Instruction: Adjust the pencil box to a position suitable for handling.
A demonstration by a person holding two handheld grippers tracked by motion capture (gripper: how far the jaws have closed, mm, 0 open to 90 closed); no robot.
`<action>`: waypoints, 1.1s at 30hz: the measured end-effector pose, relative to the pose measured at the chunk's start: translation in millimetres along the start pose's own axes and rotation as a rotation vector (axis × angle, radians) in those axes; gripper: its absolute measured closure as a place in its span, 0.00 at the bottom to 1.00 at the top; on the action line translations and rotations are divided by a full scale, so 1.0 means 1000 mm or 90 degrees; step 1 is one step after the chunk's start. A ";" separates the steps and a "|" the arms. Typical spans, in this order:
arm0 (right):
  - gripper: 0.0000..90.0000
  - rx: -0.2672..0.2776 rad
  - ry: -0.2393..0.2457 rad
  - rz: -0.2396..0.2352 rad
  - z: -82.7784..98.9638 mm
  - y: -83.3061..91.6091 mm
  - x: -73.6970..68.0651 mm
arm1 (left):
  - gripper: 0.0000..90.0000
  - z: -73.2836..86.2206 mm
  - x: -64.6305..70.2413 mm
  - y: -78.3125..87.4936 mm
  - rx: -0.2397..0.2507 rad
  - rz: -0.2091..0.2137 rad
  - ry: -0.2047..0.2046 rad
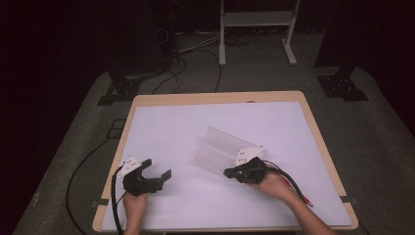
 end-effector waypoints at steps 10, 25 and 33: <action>0.95 -0.013 0.012 -0.027 0.006 -0.008 -0.006 | 0.00 0.000 0.001 0.000 0.000 0.001 0.001; 0.95 -0.020 -0.036 -0.048 0.013 -0.014 -0.008 | 0.00 0.000 0.000 0.000 0.000 0.000 0.001; 0.93 -0.025 -0.049 -0.052 0.014 -0.016 -0.008 | 0.00 0.000 0.000 0.000 0.001 0.001 0.001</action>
Point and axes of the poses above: each handheld gripper's, and its own axes: y roughly backward along the jaws, z roughly out of its underside, x roughly to its right, the point moved 4 cm from there along -y, roughly forward along the jaws, and after that the axes turned 2 degrees about y, right-handed, at the moved point
